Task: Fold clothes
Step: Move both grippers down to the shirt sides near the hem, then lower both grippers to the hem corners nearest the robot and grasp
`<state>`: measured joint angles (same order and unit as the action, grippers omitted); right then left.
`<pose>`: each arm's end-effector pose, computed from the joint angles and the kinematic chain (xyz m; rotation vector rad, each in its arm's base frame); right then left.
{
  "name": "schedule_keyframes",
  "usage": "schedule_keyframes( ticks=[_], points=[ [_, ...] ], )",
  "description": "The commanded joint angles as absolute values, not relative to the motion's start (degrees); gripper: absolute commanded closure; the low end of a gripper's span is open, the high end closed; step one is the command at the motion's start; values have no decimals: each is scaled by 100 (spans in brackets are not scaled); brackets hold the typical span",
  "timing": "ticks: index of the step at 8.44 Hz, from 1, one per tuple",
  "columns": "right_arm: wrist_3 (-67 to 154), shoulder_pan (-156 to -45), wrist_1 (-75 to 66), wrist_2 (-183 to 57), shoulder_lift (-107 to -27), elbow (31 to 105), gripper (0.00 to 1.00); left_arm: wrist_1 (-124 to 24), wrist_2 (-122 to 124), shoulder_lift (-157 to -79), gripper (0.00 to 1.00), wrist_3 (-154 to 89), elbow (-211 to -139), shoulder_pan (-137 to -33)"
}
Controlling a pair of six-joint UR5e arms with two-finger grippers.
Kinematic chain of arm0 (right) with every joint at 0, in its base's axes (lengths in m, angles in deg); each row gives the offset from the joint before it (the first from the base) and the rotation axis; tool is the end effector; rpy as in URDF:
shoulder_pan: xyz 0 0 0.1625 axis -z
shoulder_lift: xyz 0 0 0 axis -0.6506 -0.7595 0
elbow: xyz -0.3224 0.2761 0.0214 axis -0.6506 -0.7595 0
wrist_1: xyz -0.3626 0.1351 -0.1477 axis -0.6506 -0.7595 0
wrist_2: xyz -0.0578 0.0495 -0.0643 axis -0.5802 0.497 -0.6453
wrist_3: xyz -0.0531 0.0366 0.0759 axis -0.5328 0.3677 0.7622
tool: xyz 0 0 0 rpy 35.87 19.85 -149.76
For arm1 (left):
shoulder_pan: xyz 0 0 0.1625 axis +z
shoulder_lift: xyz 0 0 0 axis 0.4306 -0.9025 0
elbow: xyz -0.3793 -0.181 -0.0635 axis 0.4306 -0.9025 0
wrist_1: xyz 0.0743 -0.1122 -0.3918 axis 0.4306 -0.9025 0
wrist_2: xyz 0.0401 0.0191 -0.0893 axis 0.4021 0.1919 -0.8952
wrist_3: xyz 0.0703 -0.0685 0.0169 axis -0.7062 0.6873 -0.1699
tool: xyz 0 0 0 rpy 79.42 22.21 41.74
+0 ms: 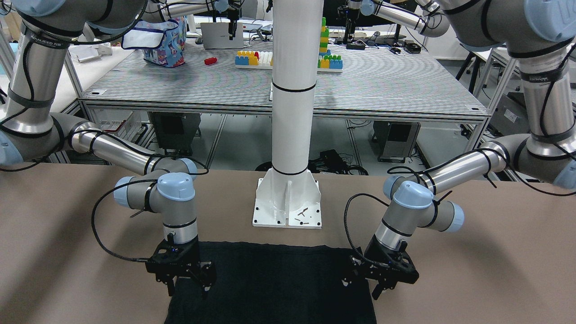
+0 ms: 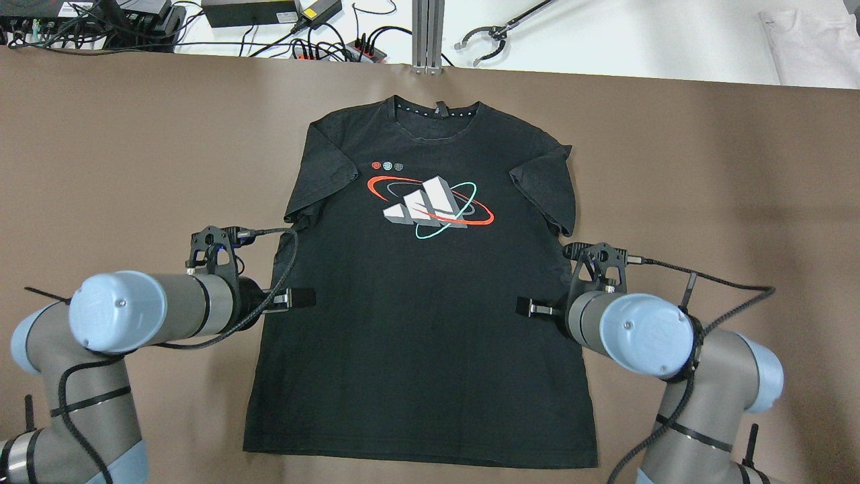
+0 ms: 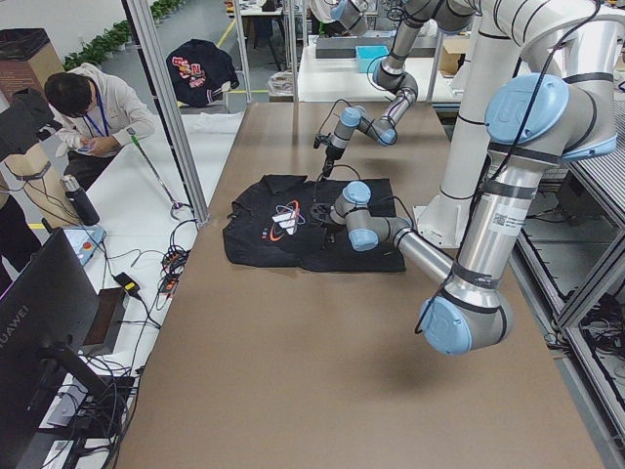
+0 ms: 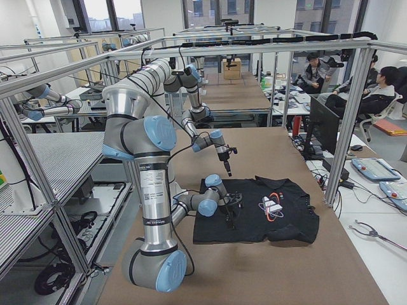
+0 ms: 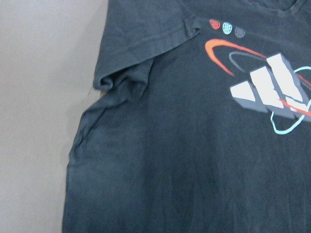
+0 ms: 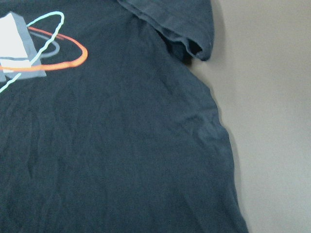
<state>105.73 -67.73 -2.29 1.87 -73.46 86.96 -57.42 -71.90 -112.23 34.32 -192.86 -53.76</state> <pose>-0.4350 -0.3768 0.3313 0.3273 -0.8390 0.2726 0.4362 -0.3773 0.3148 0.2999 1.1183 -0.2633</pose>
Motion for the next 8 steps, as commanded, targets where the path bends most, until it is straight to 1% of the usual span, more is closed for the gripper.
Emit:
schedule_keyframes(
  ticks=[1, 2, 4, 5, 6, 7, 8],
  points=[
    [11372, -5959, -216, -123, -8304, 9539, 6, -5747, -6622, -10127, 0, 3930, -20137, -4357],
    [11373, -5809, -216, -167, -8499, 9619, 5, -5747, -6191, -9888, 0, 4053, -20243, -3848],
    [11373, -5527, -207, -211, -8694, 9672, 5, -5738, -5811, -9702, 0, 4089, -20245, -3291],
    [11373, -5448, -207, -211, -8729, 9716, 5, -5730, -5652, -9693, 6, 4080, -20201, -3115],
    [11373, -5430, -207, -211, -8729, 9716, 5, -5729, -5625, -9692, 31, 4028, -20157, -3061],
    [11373, -5429, -207, -211, -8738, 9725, 5, -5721, -5624, -9692, 48, 4002, -20139, -3052],
    [11373, -5438, -207, -211, -8738, 9716, 5, -5721, -5624, -9692, 54, 3993, -20139, -3043]
  ],
)
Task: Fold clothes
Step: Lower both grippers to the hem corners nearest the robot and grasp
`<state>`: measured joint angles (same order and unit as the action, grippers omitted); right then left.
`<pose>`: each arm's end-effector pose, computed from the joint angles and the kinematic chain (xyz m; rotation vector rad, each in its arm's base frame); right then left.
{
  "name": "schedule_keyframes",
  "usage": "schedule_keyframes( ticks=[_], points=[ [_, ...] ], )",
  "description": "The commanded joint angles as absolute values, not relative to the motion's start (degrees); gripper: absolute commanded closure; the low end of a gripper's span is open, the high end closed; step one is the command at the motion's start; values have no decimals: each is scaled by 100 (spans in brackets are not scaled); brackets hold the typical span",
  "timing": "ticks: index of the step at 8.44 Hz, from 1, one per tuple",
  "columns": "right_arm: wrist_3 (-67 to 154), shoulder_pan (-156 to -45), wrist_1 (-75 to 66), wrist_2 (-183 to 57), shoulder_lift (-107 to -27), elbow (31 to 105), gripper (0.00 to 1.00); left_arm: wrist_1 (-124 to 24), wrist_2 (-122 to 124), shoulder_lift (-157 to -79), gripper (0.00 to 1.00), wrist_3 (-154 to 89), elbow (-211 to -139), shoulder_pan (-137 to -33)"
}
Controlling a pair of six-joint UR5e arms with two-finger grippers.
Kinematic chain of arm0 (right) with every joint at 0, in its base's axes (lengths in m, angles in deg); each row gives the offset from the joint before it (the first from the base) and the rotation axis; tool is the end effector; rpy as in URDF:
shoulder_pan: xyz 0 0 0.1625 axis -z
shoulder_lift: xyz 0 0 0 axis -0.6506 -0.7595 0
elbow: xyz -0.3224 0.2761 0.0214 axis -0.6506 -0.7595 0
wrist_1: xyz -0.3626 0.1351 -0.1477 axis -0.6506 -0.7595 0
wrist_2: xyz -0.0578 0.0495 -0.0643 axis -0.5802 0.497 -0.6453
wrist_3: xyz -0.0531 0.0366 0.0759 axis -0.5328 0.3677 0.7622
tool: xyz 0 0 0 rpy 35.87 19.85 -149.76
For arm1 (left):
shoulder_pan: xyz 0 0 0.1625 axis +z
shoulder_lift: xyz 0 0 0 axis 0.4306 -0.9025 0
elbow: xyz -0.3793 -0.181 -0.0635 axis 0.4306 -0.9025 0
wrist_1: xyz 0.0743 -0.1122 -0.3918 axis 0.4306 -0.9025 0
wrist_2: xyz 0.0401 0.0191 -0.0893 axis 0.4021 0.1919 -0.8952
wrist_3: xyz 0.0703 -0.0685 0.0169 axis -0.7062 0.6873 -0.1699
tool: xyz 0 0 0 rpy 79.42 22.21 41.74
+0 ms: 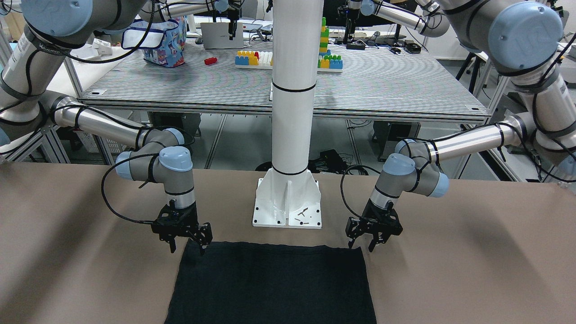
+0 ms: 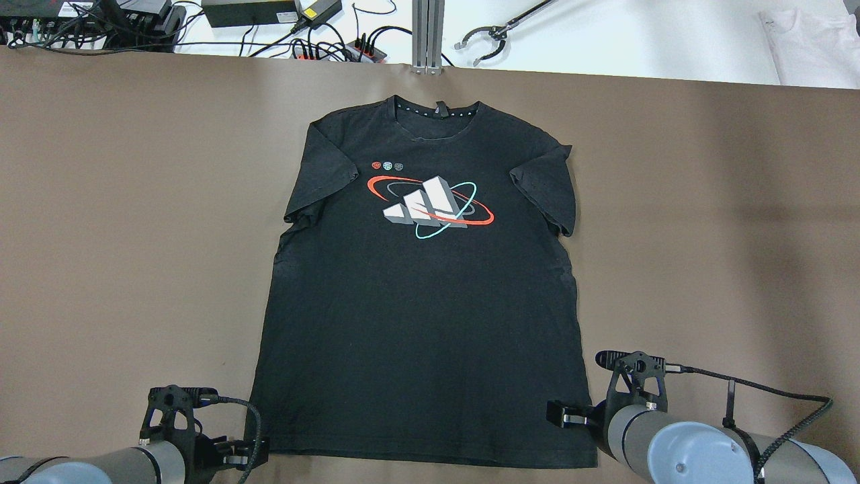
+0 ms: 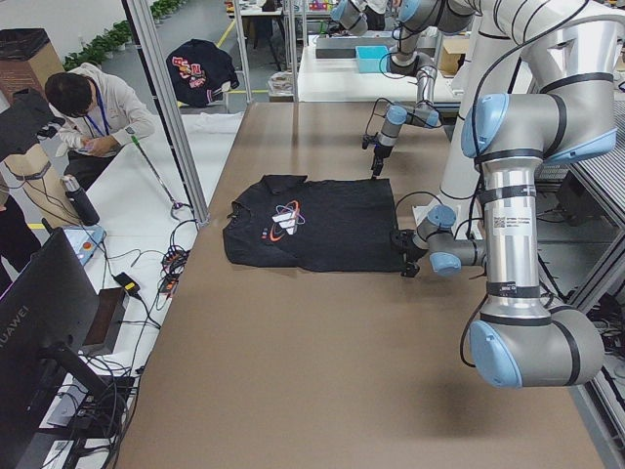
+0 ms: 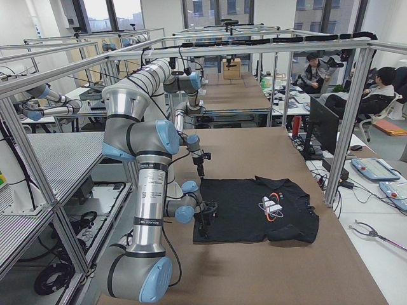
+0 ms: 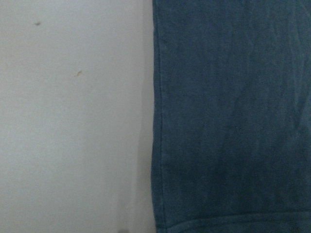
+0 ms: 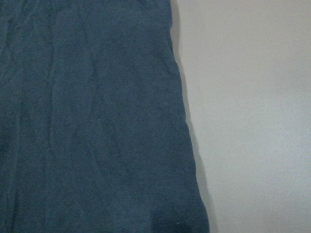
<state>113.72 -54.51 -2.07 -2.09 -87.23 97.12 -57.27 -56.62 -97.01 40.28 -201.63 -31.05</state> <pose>-0.4235 -0.2531 0.3718 0.2228 -0.8146 0.2170 0.4590 -0.1976 0.3798 0.2456 1.0202 -0.1480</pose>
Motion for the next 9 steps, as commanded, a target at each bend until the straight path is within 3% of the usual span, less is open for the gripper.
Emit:
schedule_keyframes(
  ticks=[1, 7, 8, 9],
  points=[
    [11373, -5438, -207, -211, -8738, 9725, 5, -5721, -5624, -9701, 58, 3992, -20130, -3051],
    [11373, -5438, -207, -211, -8738, 9725, 5, -5721, -5624, -9701, 66, 3975, -20086, -3043],
    [11373, -5438, -207, -211, -8738, 9725, 5, -5721, -5633, -9701, 77, 3975, -20095, -3043],
    [11373, -5438, -207, -211, -8738, 9725, 5, -5721, -5625, -9701, 96, 3984, -20095, -3043]
  ],
)
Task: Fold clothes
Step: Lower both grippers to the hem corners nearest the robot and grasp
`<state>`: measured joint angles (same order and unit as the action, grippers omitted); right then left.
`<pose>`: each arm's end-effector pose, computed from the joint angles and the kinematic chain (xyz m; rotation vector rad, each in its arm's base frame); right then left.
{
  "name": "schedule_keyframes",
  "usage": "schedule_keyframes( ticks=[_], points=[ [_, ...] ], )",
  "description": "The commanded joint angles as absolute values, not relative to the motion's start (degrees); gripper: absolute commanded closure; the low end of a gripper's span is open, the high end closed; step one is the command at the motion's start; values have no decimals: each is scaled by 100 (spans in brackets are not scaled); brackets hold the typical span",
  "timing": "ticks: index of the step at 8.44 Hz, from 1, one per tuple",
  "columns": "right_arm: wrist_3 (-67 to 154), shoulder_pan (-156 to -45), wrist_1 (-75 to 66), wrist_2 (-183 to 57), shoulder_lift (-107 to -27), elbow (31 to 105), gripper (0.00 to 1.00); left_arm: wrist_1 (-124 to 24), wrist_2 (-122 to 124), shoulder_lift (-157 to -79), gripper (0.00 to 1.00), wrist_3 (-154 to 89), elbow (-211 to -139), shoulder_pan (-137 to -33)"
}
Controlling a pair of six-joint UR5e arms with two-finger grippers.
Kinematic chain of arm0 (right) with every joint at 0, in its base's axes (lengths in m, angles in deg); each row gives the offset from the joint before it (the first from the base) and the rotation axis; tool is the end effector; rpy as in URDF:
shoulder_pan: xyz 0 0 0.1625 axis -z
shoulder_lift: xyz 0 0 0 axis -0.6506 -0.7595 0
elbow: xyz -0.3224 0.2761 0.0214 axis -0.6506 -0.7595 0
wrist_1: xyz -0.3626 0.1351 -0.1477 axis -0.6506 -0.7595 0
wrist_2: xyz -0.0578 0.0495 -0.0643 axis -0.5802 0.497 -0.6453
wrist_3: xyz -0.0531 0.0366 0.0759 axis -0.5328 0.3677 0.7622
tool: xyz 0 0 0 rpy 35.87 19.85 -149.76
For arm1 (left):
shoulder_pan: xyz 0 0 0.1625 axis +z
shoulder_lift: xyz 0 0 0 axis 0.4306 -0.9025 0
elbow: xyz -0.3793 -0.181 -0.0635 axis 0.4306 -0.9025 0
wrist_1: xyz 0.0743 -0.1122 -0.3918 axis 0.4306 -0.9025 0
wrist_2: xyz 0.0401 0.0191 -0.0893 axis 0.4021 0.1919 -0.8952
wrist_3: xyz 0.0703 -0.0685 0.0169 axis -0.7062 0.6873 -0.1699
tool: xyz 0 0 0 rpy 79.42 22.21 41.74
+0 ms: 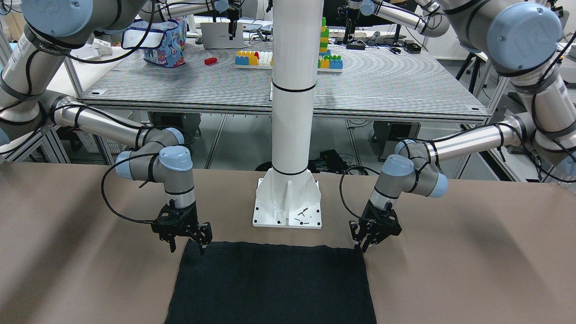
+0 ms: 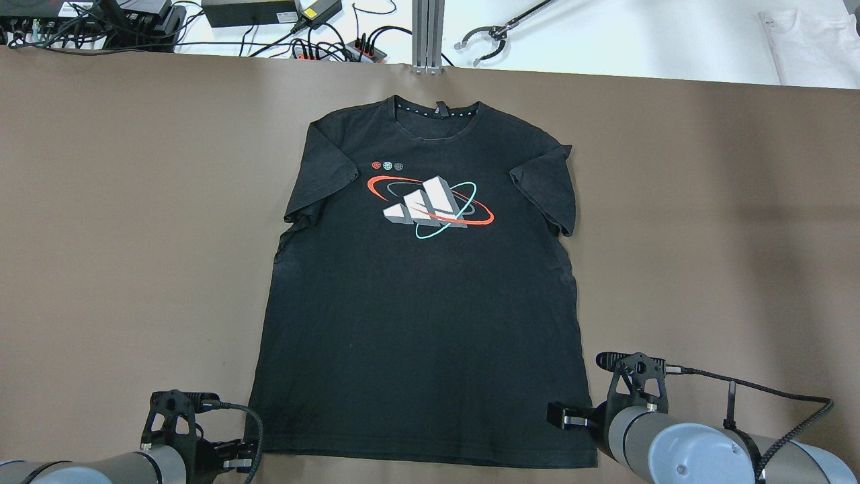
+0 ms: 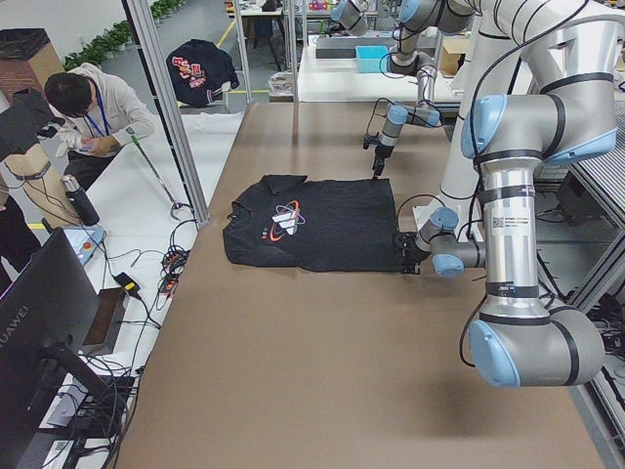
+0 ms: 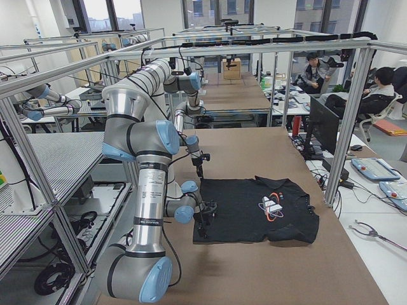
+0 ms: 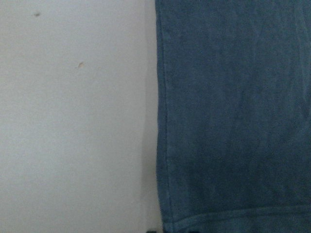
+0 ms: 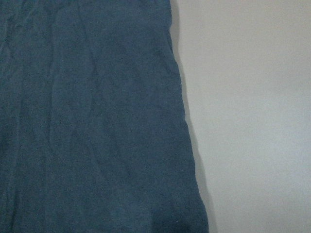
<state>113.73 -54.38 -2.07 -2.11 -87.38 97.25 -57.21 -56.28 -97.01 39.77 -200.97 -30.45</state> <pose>-0.4230 -0.2519 0.3720 0.2221 -0.8144 0.2151 0.4633 -0.1935 0.3855 0.2497 1.0071 -0.1324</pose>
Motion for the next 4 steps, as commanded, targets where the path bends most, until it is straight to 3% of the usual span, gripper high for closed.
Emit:
schedule_keyframes(
  ticks=[1, 4],
  points=[
    [11373, -5438, -207, -211, -8738, 9725, 5, -5729, -5624, -9701, 100, 3975, -20104, -3051],
    [11451, -5307, -207, -220, -8790, 9725, 6, -5729, -5624, -9728, 100, 3975, -20095, -3043]
  ],
)
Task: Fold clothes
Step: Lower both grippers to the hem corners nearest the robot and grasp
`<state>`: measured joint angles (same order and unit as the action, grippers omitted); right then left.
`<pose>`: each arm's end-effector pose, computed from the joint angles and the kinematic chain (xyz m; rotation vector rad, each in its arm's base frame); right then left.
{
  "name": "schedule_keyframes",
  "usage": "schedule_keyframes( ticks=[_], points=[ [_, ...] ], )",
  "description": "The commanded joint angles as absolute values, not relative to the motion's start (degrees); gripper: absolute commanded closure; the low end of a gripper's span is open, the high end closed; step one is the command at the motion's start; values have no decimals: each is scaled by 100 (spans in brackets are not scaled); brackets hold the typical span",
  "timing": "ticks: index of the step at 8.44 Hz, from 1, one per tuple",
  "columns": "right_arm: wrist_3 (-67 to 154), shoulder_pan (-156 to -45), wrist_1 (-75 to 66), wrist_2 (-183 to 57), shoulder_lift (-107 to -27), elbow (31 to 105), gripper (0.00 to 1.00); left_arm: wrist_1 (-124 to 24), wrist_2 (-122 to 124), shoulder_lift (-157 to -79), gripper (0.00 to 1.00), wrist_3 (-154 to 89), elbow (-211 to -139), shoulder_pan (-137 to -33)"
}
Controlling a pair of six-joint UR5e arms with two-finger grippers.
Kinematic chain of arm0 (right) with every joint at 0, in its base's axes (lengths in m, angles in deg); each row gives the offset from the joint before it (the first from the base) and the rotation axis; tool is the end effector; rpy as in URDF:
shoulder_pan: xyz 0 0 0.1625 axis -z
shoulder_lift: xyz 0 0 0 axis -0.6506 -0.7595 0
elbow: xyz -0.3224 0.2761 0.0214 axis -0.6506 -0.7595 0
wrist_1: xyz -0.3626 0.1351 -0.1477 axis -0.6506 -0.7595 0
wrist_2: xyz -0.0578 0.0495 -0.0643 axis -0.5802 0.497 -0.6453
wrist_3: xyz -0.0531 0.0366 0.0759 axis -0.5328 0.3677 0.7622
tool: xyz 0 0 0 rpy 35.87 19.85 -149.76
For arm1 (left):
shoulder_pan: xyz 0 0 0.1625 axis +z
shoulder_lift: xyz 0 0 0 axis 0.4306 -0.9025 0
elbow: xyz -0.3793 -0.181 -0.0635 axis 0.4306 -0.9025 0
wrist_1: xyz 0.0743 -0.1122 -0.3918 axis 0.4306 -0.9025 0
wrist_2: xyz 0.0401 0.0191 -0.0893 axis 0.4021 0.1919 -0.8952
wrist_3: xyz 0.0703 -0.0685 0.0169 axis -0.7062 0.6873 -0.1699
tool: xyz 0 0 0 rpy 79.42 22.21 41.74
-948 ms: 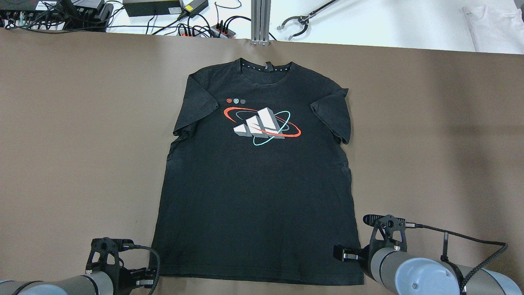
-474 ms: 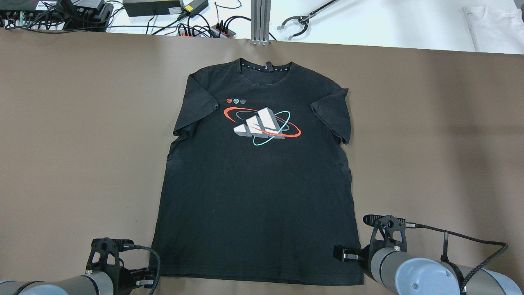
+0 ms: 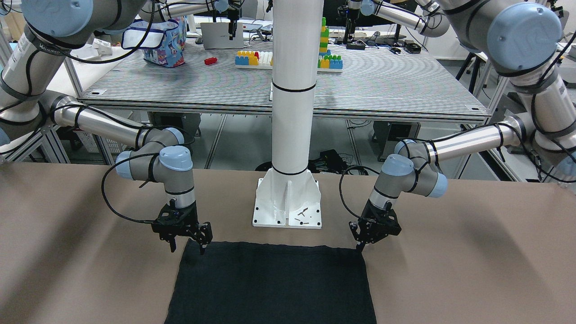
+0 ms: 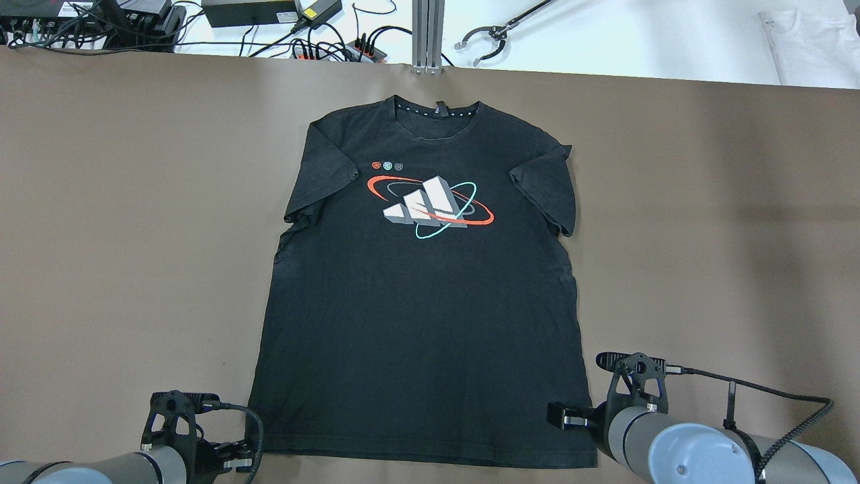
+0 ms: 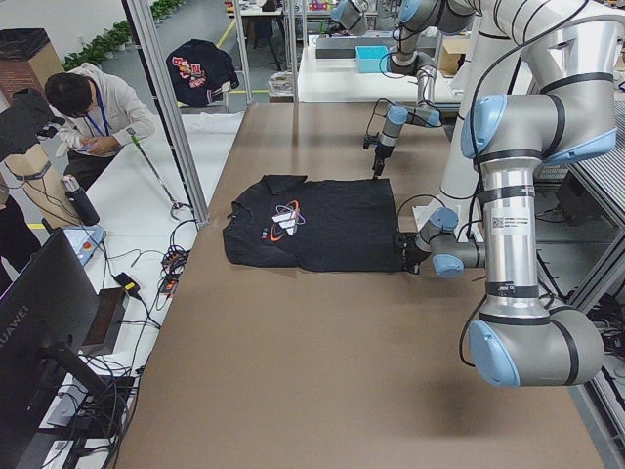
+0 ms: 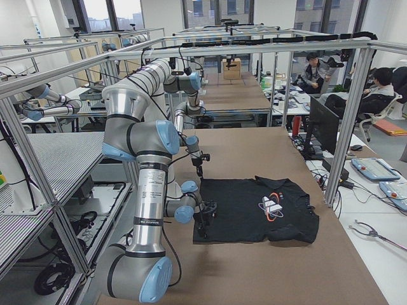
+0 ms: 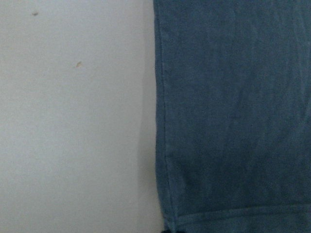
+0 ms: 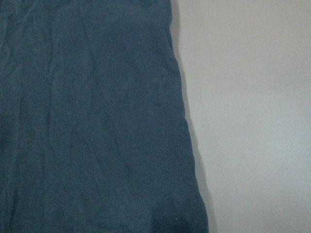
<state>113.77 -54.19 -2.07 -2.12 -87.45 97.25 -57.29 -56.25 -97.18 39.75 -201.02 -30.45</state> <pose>-0.4236 -0.2505 0.3725 0.2204 -0.8136 0.2127 0.4637 -0.1936 0.3835 0.2505 1.0122 -0.1328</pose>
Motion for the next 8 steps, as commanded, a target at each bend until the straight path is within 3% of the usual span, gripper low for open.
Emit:
schedule_keyframes(
  ticks=[1, 5, 8],
  points=[
    [11687, -5106, -207, -438, -8808, 9734, 7, -5729, -5624, -9736, 100, 3975, -20095, -3034],
    [11909, -4762, -172, -695, -9150, 9734, 22, -5729, -5624, -9763, 100, 3975, -20095, -3025],
    [11918, -4683, -172, -703, -9142, 9734, 46, -5729, -5624, -9780, 100, 3975, -20095, -3025]
  ],
)
